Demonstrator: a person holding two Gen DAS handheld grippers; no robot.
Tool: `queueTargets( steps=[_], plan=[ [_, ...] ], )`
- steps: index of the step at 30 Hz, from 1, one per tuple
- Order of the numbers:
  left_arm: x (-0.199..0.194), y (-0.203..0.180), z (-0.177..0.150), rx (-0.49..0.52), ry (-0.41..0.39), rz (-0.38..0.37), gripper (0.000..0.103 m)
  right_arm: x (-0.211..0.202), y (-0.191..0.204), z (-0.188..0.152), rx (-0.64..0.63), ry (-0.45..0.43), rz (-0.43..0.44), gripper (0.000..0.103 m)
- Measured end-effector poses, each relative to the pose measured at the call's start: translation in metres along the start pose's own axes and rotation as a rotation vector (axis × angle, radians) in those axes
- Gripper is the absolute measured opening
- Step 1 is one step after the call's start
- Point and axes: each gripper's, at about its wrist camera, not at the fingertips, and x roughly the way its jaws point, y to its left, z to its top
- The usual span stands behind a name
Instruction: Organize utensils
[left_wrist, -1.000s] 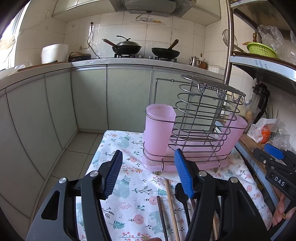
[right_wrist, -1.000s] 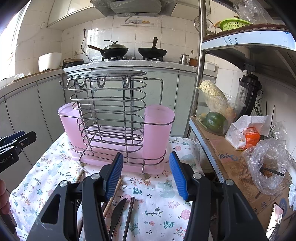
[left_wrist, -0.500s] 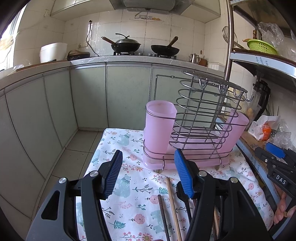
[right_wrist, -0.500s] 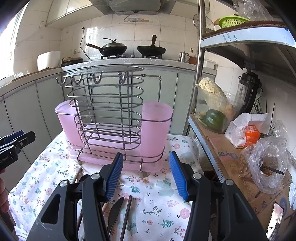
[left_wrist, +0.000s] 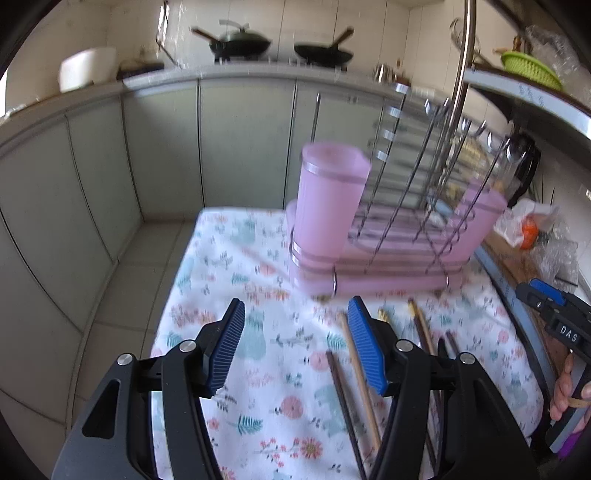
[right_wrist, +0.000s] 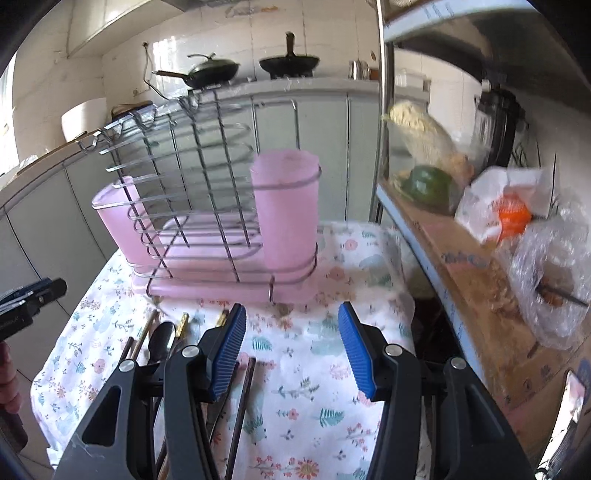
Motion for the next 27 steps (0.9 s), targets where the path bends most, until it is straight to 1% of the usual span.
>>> queueTargets(
  steps=[2,4,6,7,9,10,11,13,17,19,20,23,27],
  plan=[
    [0.009,0.004,-0.002,-0.014,0.062,-0.026,0.059,0.002,-0.004,-0.003,0.027,0.013,0.018,0.051],
    [0.018,0.006,-0.003,-0.024,0.119,-0.047,0.058,0.007,-0.005,-0.004,0.026,0.056,0.057,0.051],
    [0.031,0.005,-0.006,-0.026,0.199,-0.074,0.046,0.013,-0.006,-0.006,0.032,0.095,0.091,0.051],
    [0.037,0.004,-0.008,-0.028,0.238,-0.088,0.044,0.016,-0.007,-0.006,0.040,0.115,0.108,0.051],
    [0.049,0.000,-0.012,-0.034,0.311,-0.119,0.033,0.024,-0.010,-0.008,0.070,0.165,0.156,0.051],
    [0.055,0.000,-0.013,-0.037,0.346,-0.129,0.031,0.027,-0.012,-0.009,0.089,0.189,0.183,0.046],
    [0.063,-0.001,-0.014,-0.046,0.389,-0.146,0.030,0.031,-0.014,-0.009,0.105,0.212,0.199,0.046],
    [0.071,-0.002,-0.015,-0.064,0.438,-0.168,0.030,0.037,-0.017,-0.012,0.145,0.255,0.241,0.045],
    [0.090,-0.007,-0.013,-0.071,0.511,-0.165,0.030,0.050,-0.024,-0.016,0.229,0.324,0.307,0.045],
    [0.096,-0.010,-0.012,-0.065,0.537,-0.156,0.026,0.056,-0.027,-0.019,0.255,0.354,0.326,0.044],
    [0.100,-0.012,-0.013,-0.058,0.552,-0.148,0.023,0.058,-0.029,-0.020,0.261,0.365,0.333,0.043],
    [0.109,-0.016,-0.014,-0.051,0.583,-0.130,0.019,0.064,-0.030,-0.020,0.268,0.384,0.338,0.042],
    [0.117,-0.019,-0.017,-0.049,0.606,-0.111,0.018,0.067,-0.027,-0.018,0.267,0.401,0.357,0.041]
  ],
)
